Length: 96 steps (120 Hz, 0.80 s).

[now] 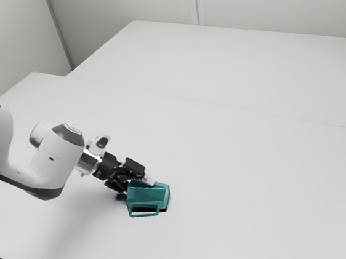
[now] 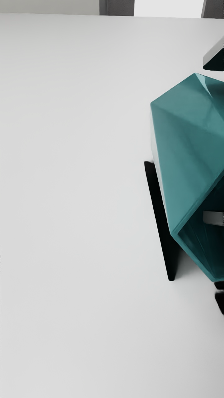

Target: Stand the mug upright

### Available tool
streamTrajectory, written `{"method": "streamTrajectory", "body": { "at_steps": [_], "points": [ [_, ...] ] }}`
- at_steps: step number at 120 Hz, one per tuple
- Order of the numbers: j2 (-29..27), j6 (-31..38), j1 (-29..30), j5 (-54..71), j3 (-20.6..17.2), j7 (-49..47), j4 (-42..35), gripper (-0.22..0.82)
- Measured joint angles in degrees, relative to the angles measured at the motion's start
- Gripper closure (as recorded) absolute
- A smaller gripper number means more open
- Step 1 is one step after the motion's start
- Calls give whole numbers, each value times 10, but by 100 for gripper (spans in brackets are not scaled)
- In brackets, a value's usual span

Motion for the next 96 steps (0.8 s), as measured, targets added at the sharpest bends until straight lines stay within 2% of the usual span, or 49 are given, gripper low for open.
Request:
{"method": "streamTrajectory", "body": {
  "at_steps": [30, 47, 64, 96],
  "points": [
    [-5, 10, -1, -3, 0, 13, 1, 50],
    [-9, 15, -1, -2, 1, 14, 2, 62],
    [-11, 18, -1, -1, 1, 14, 6, 69],
    [-29, 18, 2, -3, -2, 19, 13, 75]
  ]
}}
